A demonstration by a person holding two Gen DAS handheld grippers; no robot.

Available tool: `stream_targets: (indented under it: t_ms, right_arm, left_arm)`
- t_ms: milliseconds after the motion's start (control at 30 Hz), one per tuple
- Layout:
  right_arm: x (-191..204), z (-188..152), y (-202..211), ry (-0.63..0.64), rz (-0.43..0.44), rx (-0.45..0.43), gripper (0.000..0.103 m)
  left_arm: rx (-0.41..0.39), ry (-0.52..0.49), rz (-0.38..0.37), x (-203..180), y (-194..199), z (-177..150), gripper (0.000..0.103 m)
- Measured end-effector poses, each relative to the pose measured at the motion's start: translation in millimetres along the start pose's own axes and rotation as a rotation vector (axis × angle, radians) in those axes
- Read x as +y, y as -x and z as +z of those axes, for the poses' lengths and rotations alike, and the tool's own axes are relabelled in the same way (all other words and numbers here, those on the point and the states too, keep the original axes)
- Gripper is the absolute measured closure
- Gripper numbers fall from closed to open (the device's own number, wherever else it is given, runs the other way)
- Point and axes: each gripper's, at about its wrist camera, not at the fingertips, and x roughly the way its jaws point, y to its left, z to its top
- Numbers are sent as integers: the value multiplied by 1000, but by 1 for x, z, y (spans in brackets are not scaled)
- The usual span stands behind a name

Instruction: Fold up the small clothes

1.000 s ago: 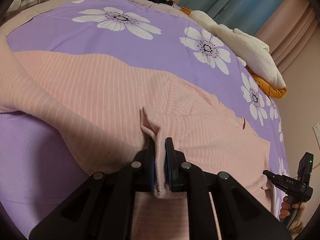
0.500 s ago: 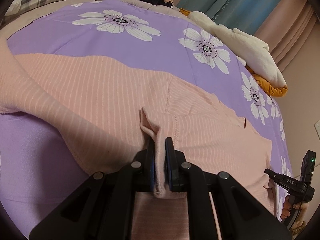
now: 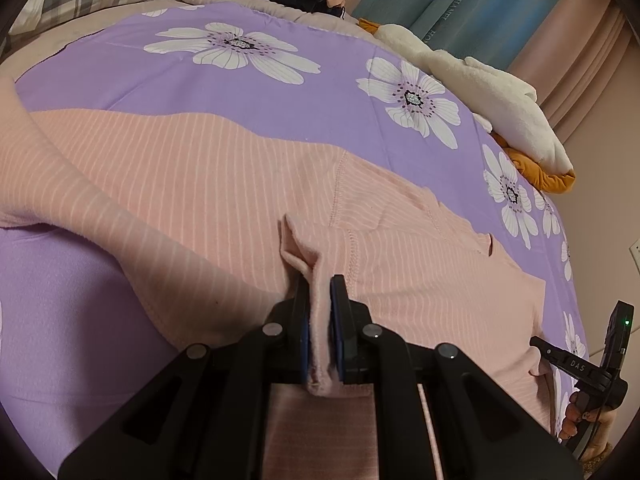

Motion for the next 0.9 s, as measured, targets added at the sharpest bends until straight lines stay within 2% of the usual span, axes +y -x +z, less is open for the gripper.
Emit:
stream_targets:
  t_ms: [367,500,700,900]
  right_arm:
    - [8,-12,1,15,-60,-101,93]
    - [9,-16,2,2,-61,-141,93]
    - [7,-19,2,-17,-48,-156,93]
    - [24,-20,1,55,-165,-160,88]
  left_arm:
    - [-4,-10,9,-1,0,1,91]
    - [-9,-23,20,-1,-1,1,91]
    - [-10,-22,17,-1,-1,1,91]
    - [-13,-27,20,0,-2,1,91]
